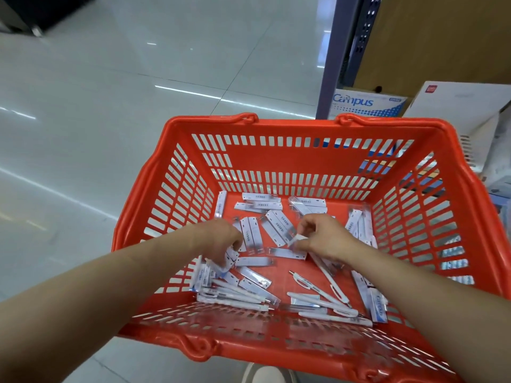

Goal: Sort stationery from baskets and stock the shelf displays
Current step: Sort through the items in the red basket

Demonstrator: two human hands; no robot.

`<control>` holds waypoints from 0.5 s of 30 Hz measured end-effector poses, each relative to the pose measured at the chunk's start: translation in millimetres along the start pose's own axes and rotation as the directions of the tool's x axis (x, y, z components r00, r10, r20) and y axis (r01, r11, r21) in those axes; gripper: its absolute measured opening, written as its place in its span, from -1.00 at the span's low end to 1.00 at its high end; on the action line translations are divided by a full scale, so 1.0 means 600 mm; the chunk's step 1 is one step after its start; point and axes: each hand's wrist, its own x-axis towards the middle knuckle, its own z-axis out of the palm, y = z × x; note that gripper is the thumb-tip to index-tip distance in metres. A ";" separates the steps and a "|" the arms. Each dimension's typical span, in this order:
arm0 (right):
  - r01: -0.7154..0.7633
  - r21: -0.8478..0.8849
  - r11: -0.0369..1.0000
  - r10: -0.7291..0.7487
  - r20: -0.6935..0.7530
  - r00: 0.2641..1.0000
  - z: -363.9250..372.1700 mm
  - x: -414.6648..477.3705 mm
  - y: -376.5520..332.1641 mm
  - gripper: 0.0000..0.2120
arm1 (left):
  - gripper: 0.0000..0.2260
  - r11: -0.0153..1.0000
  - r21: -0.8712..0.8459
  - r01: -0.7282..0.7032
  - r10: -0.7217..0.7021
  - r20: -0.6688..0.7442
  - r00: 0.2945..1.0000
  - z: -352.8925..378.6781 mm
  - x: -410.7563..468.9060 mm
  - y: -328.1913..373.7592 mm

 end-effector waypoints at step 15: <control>-0.319 0.672 0.668 0.235 0.216 0.948 -0.017 0.003 -0.030 -0.82 | -0.50 0.993 0.117 -0.020 0.000 0.169 0.986 0.024 -0.024 0.007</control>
